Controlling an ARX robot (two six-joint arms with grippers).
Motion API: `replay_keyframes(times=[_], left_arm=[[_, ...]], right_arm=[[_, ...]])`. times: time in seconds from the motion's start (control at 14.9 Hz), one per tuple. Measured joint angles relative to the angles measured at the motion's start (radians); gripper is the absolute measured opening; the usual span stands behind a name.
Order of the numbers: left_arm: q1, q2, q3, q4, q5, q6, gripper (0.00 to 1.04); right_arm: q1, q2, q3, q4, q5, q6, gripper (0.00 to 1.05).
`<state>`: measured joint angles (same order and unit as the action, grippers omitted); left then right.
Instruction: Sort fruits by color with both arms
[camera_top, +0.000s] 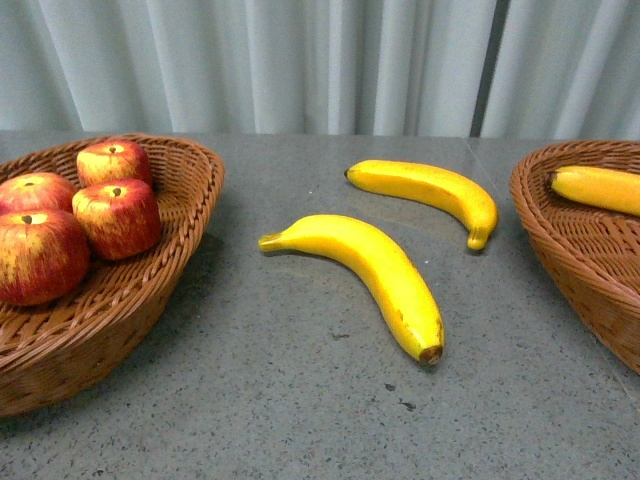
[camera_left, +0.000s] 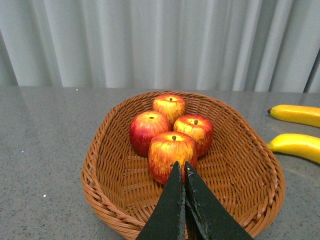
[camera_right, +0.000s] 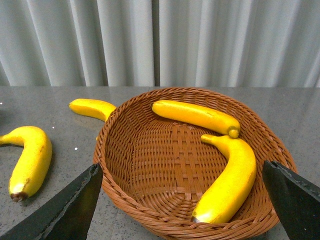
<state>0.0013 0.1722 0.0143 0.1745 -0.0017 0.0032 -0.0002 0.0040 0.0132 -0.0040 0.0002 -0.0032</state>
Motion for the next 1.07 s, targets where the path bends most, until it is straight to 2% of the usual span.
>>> replay_keyframes(times=[0.13, 0.4, 0.54, 0.8, 0.87, 0.94, 1.0, 1.07], left_arm=[[0.000, -0.147, 0.000, -0.189, 0.000, 0.000, 0.02], [-0.001, -0.166, 0.000, -0.177, 0.002, 0.000, 0.02], [-0.001, -0.166, 0.000, -0.178, 0.001, -0.002, 0.23], [-0.001, -0.166, 0.000, -0.178, 0.002, -0.001, 0.71], [-0.001, -0.166, 0.000, -0.178, 0.000, -0.002, 0.84], [-0.001, -0.166, 0.000, -0.176, 0.003, -0.001, 0.95], [-0.001, -0.166, 0.000, -0.177, 0.000, 0.000, 0.99], [-0.001, -0.166, 0.000, -0.178, 0.001, -0.001, 0.98]], right_arm=[[0.000, 0.000, 0.000, 0.000, 0.000, 0.000, 0.98], [0.000, 0.000, 0.000, 0.000, 0.000, 0.000, 0.98], [0.000, 0.000, 0.000, 0.000, 0.000, 0.000, 0.98], [0.000, 0.000, 0.000, 0.000, 0.000, 0.000, 0.98], [-0.089, 0.065, 0.029, -0.074, -0.223, 0.069, 0.98], [-0.185, 0.211, 0.062, -0.013, -0.423, 0.158, 0.98], [-0.169, 0.344, 0.109, 0.105, -0.579, 0.220, 0.98], [-0.078, 0.479, 0.179, 0.234, -0.633, 0.240, 0.98]])
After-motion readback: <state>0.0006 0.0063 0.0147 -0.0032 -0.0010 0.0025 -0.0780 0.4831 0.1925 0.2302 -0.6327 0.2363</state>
